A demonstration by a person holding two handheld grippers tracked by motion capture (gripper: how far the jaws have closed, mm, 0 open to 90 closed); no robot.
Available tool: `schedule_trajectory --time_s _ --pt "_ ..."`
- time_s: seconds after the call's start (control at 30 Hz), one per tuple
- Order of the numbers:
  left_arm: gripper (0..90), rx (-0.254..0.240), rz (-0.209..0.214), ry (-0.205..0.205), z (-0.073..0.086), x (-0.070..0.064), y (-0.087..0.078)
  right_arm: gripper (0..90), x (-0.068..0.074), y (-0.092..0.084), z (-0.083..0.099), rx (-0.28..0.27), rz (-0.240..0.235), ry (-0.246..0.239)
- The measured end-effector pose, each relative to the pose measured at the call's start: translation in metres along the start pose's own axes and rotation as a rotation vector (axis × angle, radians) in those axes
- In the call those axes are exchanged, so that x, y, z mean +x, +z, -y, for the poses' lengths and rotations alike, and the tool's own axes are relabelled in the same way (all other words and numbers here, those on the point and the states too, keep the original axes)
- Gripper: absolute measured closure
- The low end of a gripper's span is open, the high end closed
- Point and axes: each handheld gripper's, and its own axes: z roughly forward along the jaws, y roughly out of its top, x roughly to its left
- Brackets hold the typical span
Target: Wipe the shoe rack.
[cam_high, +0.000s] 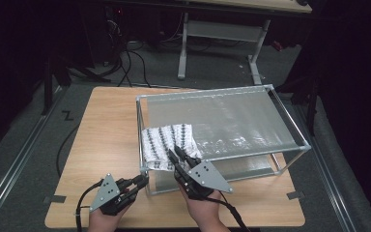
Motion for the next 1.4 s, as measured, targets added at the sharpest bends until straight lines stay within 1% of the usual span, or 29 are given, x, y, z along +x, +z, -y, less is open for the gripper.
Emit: schedule_trajectory --time_s 0.07,0.1,0.2,0.23,0.27,0.33,0.4,0.43,0.57,0.63,0.8,0.9,1.03,1.17,1.4 --pt "80.7 0.0 0.0 0.0 0.0 0.0 0.0 69.2 0.001 0.002 0.004 0.018 0.004 0.005" --pt "80.7 0.0 0.0 0.0 0.0 0.0 0.0 64.9 0.002 0.003 0.004 0.021 0.004 0.01" --pt "80.7 -0.001 0.0 0.0 0.0 0.0 0.0 59.0 0.004 0.003 0.003 0.003 0.018 0.014" --pt "80.7 -0.001 0.0 0.0 0.0 0.0 0.0 59.6 0.005 0.003 0.002 -0.003 0.025 0.009" --pt "80.7 -0.001 -0.001 0.0 0.0 0.0 0.0 62.9 0.006 0.004 0.002 -0.001 0.028 -0.003" --pt "80.7 -0.001 -0.001 0.001 0.0 0.0 0.0 67.2 0.008 0.005 0.004 0.017 0.035 -0.035" --pt "80.7 -0.001 -0.002 0.002 0.0 0.0 0.0 67.7 0.008 0.008 0.007 0.053 0.038 -0.052" --pt "80.7 0.0 -0.002 0.002 0.0 0.0 0.0 67.6 0.009 0.009 0.009 0.061 0.045 -0.061" --pt "80.7 0.0 -0.003 0.003 0.0 -0.001 0.0 67.6 0.008 0.008 0.011 0.061 0.058 -0.073" --pt "80.7 0.0 -0.003 0.003 0.0 -0.001 0.0 67.4 0.005 0.007 0.011 0.068 0.064 -0.059" --pt "80.7 -0.001 -0.002 0.002 0.0 -0.001 0.0 66.8 -0.003 0.004 0.012 0.069 0.099 -0.066" --pt "80.7 -0.001 -0.002 0.003 0.0 -0.001 0.0 66.4 -0.01 0.0 0.014 0.066 0.117 -0.063" --pt "80.7 -0.001 -0.002 0.002 0.001 0.0 0.0 66.1 -0.026 -0.008 0.015 0.068 0.155 -0.053" --pt "80.8 -0.002 -0.003 0.002 0.001 -0.001 0.0 66.0 -0.048 -0.019 0.018 0.075 0.207 -0.048" --pt "80.7 -0.002 -0.004 0.003 0.001 -0.001 0.0 64.1 -0.085 -0.038 0.021 0.082 0.278 -0.039"
